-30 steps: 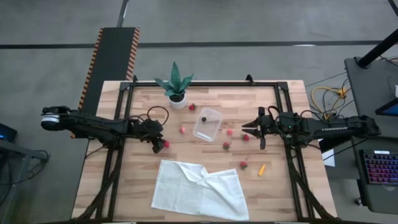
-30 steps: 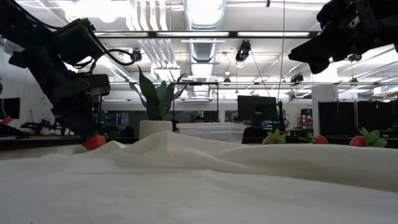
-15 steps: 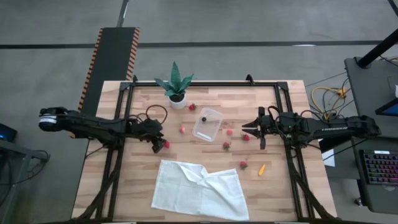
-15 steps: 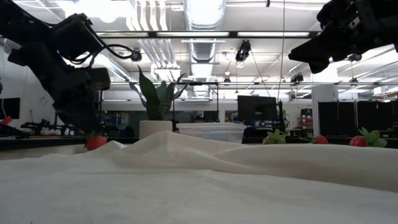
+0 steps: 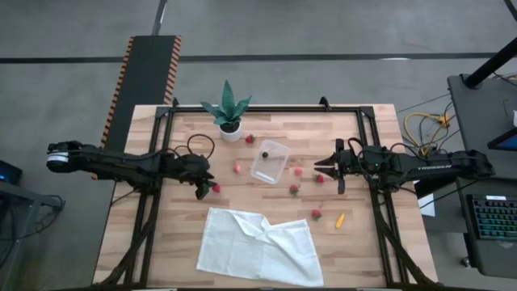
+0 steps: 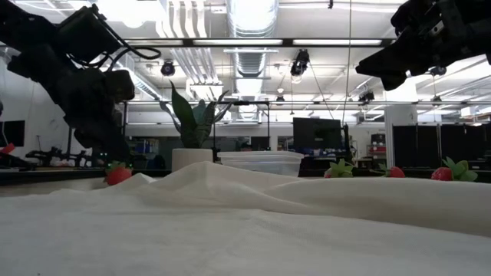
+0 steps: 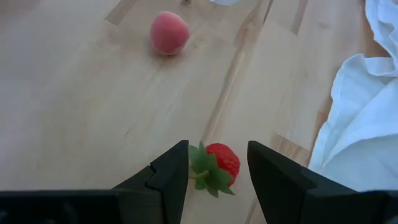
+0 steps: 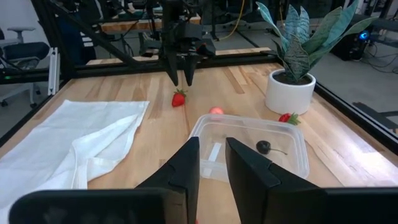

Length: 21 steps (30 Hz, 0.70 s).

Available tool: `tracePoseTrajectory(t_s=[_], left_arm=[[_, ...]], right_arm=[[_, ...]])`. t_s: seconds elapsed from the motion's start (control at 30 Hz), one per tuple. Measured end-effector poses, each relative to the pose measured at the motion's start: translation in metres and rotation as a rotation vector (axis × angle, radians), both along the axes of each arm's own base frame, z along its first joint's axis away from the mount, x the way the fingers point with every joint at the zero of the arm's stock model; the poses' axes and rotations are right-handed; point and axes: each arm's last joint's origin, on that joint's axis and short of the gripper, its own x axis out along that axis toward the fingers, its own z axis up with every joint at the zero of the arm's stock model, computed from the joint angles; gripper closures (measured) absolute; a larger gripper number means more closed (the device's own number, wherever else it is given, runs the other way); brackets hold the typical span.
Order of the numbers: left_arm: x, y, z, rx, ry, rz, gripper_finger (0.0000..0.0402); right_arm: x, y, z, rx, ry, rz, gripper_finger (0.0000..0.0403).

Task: Pick and placing Produce into tupperware
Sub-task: Put the red strawberry into the transparent bin

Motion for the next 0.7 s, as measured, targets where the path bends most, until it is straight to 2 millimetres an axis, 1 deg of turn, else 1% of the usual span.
tracePoseTrajectory(t_s=[0.37,0.7], left_arm=[[0.003,-0.001,-0.007,-0.028,0.04,-0.017,0.0252],[0.005,-0.001,-0.014,-0.031,0.088,-0.016,0.0252]], right_arm=[[0.0,0.0,0.0,0.0,0.0,0.0,0.0335],[0.0,0.0,0.0,0.0,0.0,0.0,0.0328]])
